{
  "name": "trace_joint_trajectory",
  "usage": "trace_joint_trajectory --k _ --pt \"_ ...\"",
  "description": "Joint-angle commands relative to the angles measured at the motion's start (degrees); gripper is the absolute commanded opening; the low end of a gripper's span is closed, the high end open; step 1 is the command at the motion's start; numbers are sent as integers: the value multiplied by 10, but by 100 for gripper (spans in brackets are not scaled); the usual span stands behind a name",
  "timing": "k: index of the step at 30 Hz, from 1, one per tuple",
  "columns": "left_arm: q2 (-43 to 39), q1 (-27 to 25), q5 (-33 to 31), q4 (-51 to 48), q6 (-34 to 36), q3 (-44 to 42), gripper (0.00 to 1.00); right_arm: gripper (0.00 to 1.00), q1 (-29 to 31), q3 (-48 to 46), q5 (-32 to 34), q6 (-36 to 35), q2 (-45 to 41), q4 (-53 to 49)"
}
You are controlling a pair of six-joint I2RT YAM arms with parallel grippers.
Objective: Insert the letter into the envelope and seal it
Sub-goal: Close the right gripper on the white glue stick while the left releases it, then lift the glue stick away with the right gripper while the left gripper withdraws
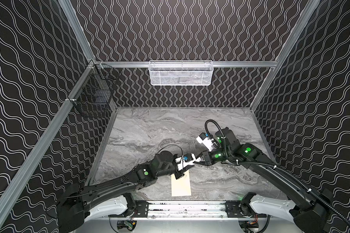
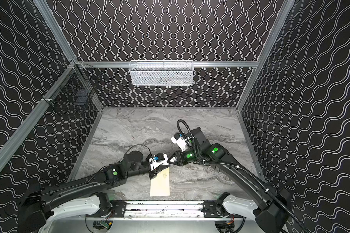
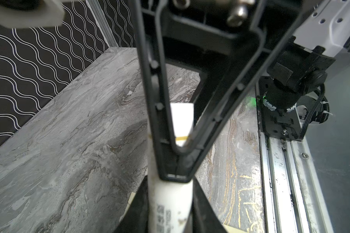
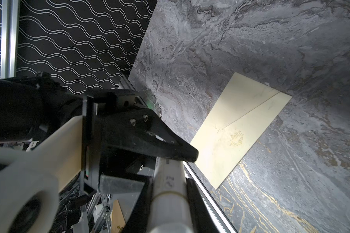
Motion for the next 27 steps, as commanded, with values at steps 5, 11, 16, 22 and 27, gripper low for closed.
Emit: trace_joint_trajectory --k 5,11,16,22,27 --pt "12 -1 -8 23 -9 16 28 4 0 -9 -11 4 -18 40" --pt "-8 -1 -63 11 -74 32 69 0 -12 -18 86 2 -58 75" --pt "-45 5 -113 -46 -210 69 67 0 -26 -98 190 20 -139 204" --pt "-56 74 -2 -12 -430 83 75 0 -24 -231 328 20 -227 468" --pt "-24 119 118 95 -574 83 74 0 -8 -305 376 -33 -223 662"
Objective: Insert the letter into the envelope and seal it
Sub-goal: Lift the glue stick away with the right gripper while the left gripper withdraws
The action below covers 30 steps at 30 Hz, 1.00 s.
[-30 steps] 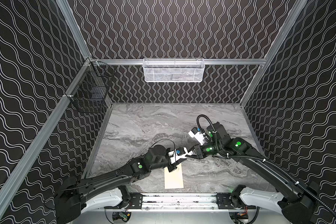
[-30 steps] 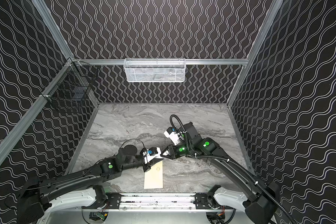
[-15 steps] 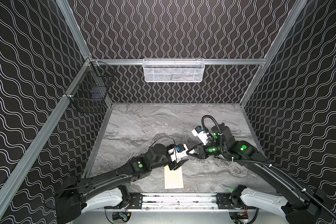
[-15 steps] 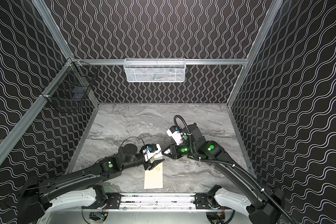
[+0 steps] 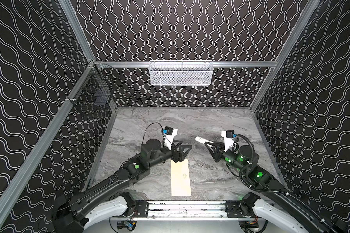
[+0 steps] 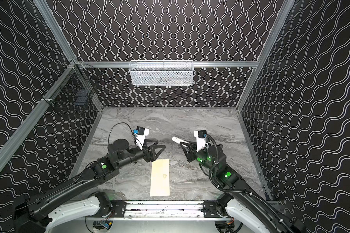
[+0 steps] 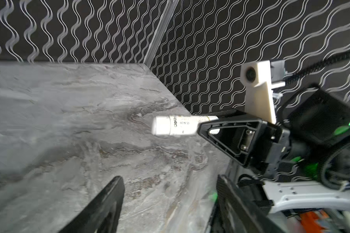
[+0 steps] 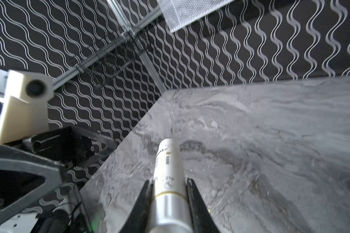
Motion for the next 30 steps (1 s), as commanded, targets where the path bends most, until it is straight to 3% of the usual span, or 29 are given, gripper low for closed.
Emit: trace_joint_trajectory --k 1,9,15,30 --pt "18 11 101 96 -134 8 74 0 20 -40 71 -57 7 227" --pt "106 20 159 294 -260 8 77 0 144 -87 199 -242 100 485" --pt "158 47 177 412 -333 -9 69 0 153 -90 213 -252 129 518" --pt "201 58 172 530 -399 -27 59 0 168 -90 237 -252 179 527"
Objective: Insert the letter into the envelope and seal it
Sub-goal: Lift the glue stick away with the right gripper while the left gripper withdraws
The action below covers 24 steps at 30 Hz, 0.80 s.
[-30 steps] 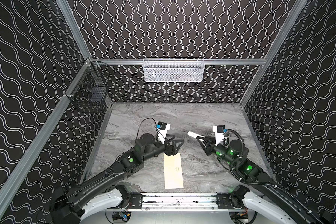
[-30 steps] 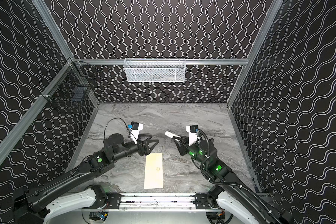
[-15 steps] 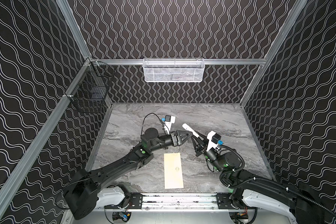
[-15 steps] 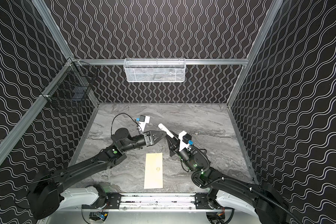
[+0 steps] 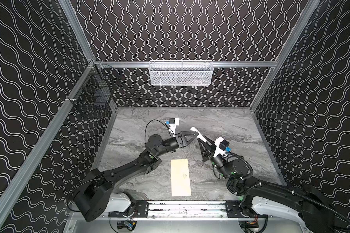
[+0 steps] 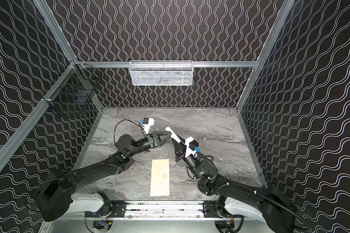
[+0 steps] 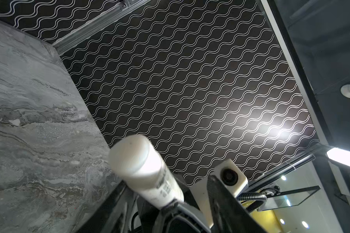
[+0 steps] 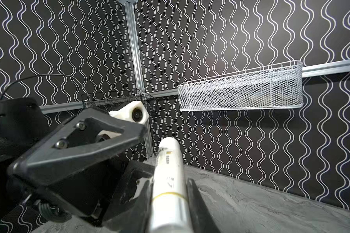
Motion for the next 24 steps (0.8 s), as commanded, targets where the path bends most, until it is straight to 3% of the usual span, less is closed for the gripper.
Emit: trace_joint_trajectory --k 1,6,14,24 --pt "10 1 6 66 -25 1 59 0 3 4 15 -8 14 32" --pt "11 1 5 74 -25 -3 50 0 10 3 19 -13 25 38" --pt "-7 2 5 52 -6 -2 45 0 26 8 28 -28 40 28" --pt "-18 3 7 25 20 -2 31 0 37 15 28 -39 51 21"
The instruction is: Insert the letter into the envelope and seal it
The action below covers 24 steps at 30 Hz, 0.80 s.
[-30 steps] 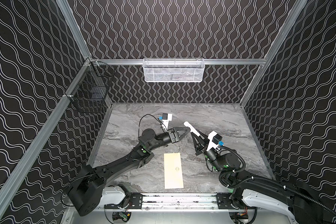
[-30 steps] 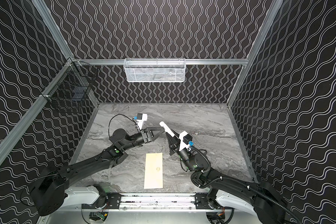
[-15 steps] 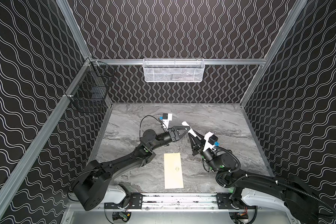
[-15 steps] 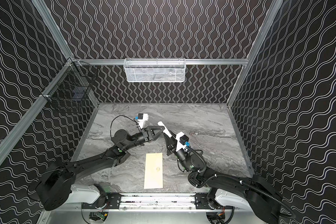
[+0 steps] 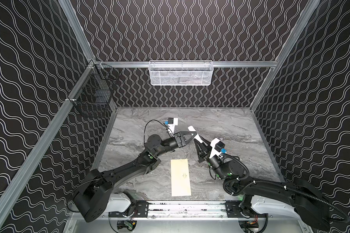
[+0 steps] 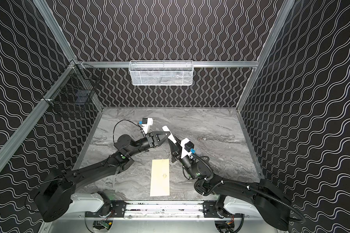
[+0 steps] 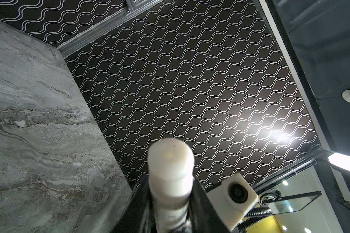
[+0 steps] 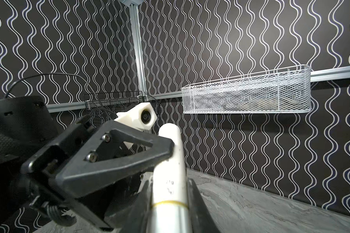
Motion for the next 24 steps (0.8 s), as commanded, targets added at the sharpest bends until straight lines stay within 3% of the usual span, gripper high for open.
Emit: trace_joint_trajectory --k 1,12,21,24 --pt "-7 1 11 28 20 4 31 0 5 4 2 -10 4 -29" --pt "-23 12 9 4 40 4 31 0 12 3 4 -11 12 -33" --pt "-31 20 22 -18 59 10 13 0 13 7 0 26 19 -48" --pt "-42 24 25 -43 79 11 9 21 13 14 -11 68 -9 -109"
